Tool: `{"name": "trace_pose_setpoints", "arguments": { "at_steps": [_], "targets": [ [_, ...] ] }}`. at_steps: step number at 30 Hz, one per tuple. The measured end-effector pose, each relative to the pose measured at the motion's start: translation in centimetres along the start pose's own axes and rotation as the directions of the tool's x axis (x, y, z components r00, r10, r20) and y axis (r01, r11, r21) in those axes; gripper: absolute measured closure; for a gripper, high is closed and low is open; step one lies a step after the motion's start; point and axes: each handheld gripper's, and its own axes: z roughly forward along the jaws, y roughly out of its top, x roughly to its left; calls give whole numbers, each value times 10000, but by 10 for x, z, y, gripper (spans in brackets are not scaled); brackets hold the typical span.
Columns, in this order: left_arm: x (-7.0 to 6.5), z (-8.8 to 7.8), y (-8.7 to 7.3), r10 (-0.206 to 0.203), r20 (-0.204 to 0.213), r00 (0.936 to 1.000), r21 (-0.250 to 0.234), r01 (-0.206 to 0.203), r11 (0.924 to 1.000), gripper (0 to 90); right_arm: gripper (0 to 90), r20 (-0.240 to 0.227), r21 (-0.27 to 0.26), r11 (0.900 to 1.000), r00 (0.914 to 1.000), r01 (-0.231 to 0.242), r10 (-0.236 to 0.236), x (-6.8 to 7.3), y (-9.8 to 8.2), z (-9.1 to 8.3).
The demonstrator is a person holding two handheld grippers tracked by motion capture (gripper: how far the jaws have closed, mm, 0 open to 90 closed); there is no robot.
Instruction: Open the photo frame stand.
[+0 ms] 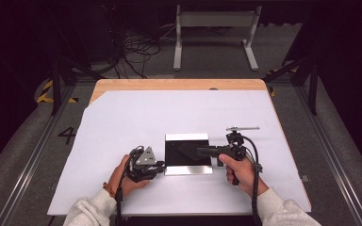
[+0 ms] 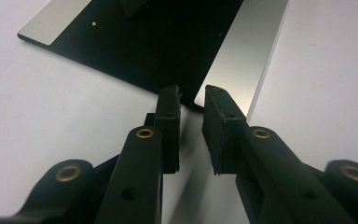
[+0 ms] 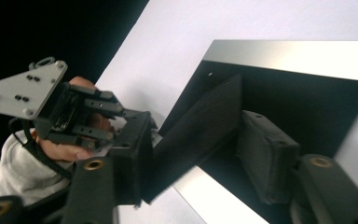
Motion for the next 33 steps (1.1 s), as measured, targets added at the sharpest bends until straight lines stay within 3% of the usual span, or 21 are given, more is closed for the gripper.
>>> {"name": "trace_pose_setpoints", "arguments": {
  "at_steps": [10,14,21,23,29,33],
  "targets": [
    [3,0,0,-181,-66,9998,-66,180,9998,736,563,138,332,9993,9997,184,-189,-3,-4,2],
    [7,0,-1,-552,-109,9984,-137,551,9984,714,576,150,310,9992,9996,248,-252,-4,-7,2],
    [18,-5,-2,-1524,-81,9883,-700,1514,9860,539,583,153,221,9983,9984,541,-544,-5,-10,2],
    [20,-6,-1,-1758,160,9843,-888,1766,9803,490,584,143,185,9971,9971,742,-744,-4,-11,1],
    [19,-3,4,-1848,242,9825,-977,1863,9776,359,590,128,60,9915,9914,1300,-1301,1,-13,-1],
    [19,2,8,-1929,397,9804,-947,1959,9760,332,594,176,-61,9817,9816,1902,-1900,5,-15,-4]
  ]
}}
